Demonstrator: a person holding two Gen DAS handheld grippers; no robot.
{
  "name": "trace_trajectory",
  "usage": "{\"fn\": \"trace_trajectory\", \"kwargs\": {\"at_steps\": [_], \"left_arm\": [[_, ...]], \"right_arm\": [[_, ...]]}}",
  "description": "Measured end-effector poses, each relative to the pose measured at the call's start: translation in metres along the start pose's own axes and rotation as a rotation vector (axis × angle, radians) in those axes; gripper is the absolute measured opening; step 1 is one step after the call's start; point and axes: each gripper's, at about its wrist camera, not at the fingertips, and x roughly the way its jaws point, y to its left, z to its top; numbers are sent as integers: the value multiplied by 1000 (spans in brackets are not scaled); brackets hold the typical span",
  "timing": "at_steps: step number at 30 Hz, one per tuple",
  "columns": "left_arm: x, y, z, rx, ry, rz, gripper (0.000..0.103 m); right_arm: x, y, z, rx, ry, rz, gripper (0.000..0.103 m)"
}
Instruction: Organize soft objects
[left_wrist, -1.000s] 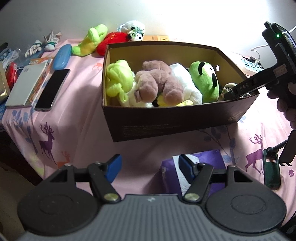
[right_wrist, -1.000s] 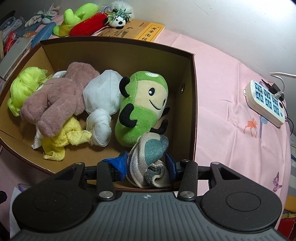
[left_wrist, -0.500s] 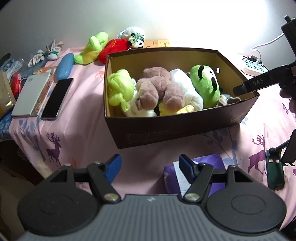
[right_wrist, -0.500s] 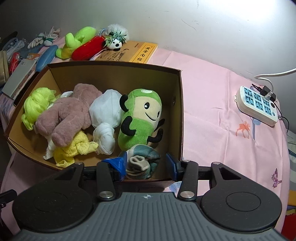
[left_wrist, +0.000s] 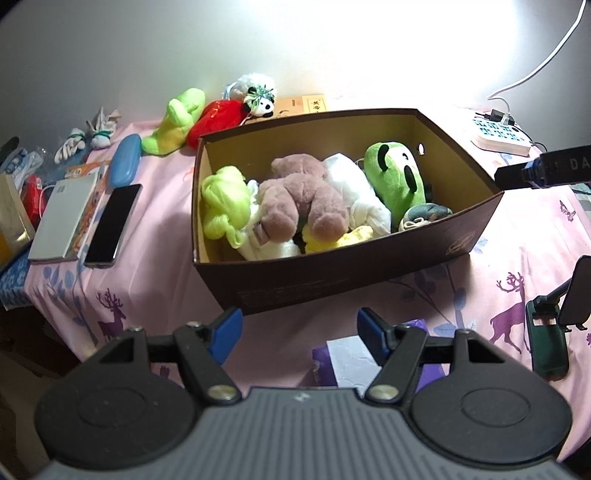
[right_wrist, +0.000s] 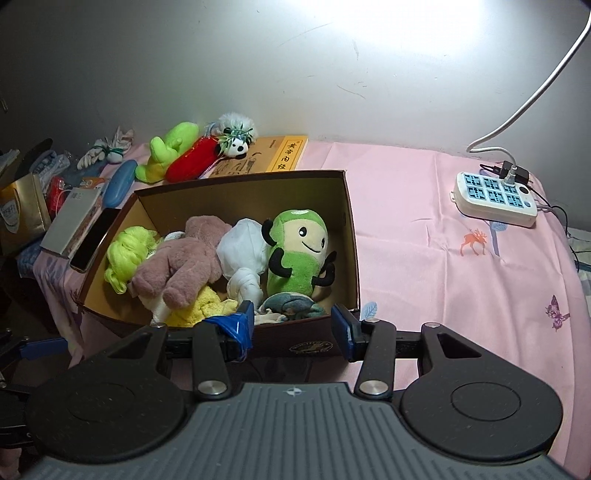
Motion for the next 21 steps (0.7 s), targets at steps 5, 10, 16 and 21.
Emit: {"fn": "trace_trajectory", "kwargs": {"at_steps": [5,10,16,21], "left_arm": [[-10,-15,-3,-9,-9,37,69],[-26,-38,-9,-31,-33,67,69],[-41,-83,-27,-55,-24,74,71],[-48,-121,-48,-59,8,60,72]], "right_arm": [[-32,-1,-13,27,-68,27,30],[-63,-11,-34,37,-101,49,29],[-98,-36,-77,49,-145,13,30],[-112,-61,-112,99,-106,8,30]]}}
